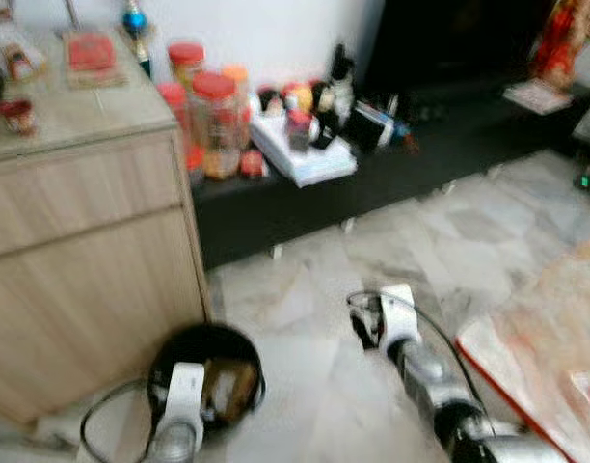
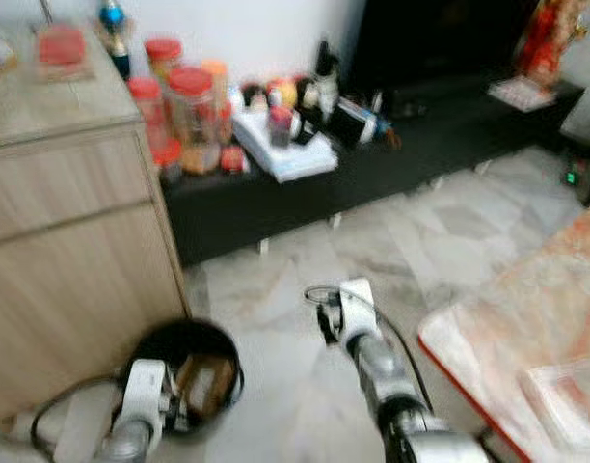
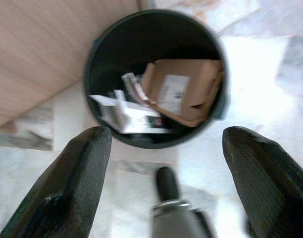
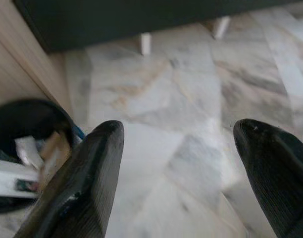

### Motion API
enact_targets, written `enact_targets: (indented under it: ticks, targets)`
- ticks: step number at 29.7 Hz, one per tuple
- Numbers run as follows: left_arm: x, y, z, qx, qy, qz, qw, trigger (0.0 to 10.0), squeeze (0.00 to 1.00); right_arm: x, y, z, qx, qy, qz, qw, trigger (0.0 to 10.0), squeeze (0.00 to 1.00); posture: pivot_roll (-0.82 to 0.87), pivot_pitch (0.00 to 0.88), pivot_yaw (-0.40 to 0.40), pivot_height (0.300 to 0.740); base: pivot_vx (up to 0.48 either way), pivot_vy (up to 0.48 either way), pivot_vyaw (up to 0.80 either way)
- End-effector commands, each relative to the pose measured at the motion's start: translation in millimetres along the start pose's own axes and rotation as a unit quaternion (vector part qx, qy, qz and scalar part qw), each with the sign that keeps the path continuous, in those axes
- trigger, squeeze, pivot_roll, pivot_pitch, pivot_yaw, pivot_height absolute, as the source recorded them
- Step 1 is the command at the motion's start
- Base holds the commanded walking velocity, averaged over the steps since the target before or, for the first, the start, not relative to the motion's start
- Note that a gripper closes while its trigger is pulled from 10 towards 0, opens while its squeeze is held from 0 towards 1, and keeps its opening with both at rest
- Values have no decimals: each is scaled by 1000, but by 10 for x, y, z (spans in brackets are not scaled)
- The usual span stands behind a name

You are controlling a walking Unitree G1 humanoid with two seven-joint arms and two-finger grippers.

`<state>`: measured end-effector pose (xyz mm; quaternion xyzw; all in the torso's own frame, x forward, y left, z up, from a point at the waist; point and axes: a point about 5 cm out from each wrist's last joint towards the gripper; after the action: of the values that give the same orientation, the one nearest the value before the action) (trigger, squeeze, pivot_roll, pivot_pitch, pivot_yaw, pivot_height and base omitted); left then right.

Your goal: Picking trash to rubbish bin

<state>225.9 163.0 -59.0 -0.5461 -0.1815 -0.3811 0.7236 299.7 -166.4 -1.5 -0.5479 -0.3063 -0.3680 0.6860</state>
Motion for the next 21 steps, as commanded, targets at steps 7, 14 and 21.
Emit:
enact_targets:
  ticks: [7, 14, 21]
  targets:
    - [-121, -30, -9, -6, -1, 20, 1000, 10000, 0, 51, 10, 11, 0, 10, -12, 1000, 10000, 0, -88, 65, -116, 740, 0, 0, 0]
    - [-178, -49, -30, -11, -6, 29, 1000, 10000, 0, 28, 1, -9, -4, 10, -10, 1000, 10000, 0, -89, 69, -119, 740, 0, 0, 0]
    - [-200, -58, -35, -14, -6, 30, 999, 10000, 0, 12, -3, -9, -5, 11, -9, 1000, 10000, 0, -88, 75, -122, 740, -183, 0, 0]
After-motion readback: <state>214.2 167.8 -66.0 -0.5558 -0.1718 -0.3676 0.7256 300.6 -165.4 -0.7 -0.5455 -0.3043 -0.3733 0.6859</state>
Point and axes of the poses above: a point about 5 cm out from each wrist's last joint towards the gripper, its own y axis pointing out of the wrist towards the gripper, its own x axis along the axis of the wrist's last joint, z = x × y, and after that the axes turned 15 degrees about y, right-handed
